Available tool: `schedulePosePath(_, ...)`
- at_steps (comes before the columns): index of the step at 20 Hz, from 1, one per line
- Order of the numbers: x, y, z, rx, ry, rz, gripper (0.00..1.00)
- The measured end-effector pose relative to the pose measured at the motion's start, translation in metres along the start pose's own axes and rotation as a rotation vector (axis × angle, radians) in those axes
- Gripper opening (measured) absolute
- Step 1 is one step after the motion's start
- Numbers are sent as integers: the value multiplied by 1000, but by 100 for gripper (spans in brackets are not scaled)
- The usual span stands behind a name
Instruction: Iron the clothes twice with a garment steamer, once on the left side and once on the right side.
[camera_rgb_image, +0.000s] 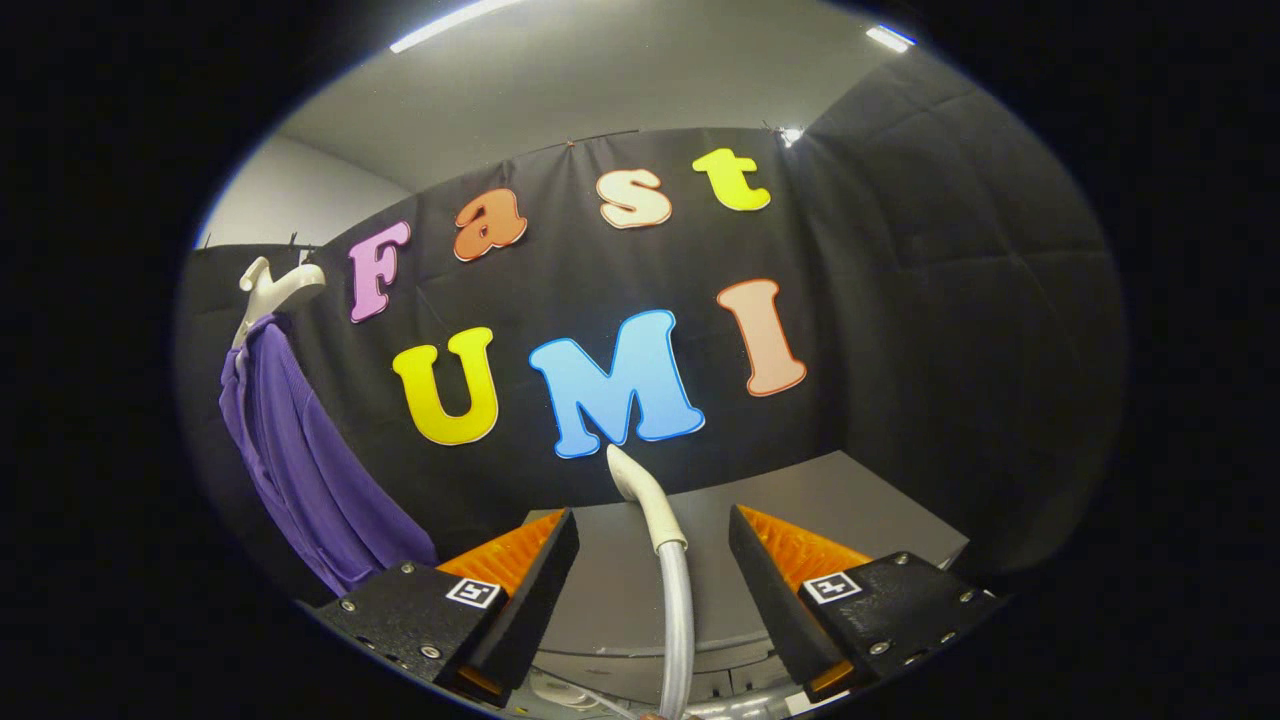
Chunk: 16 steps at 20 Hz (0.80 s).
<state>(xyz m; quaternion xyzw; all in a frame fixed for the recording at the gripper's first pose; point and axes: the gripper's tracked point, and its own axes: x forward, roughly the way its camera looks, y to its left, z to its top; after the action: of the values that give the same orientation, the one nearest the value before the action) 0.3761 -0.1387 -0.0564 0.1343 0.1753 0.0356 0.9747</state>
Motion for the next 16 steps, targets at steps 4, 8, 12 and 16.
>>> schedulePosePath(4,51,-9,-7,137,81,85,95)
schedulePosePath(8,99,-23,-17,310,175,162,95)
schedulePosePath(12,137,-36,-34,486,254,210,95)
schedulePosePath(16,158,-47,-50,511,321,218,95)
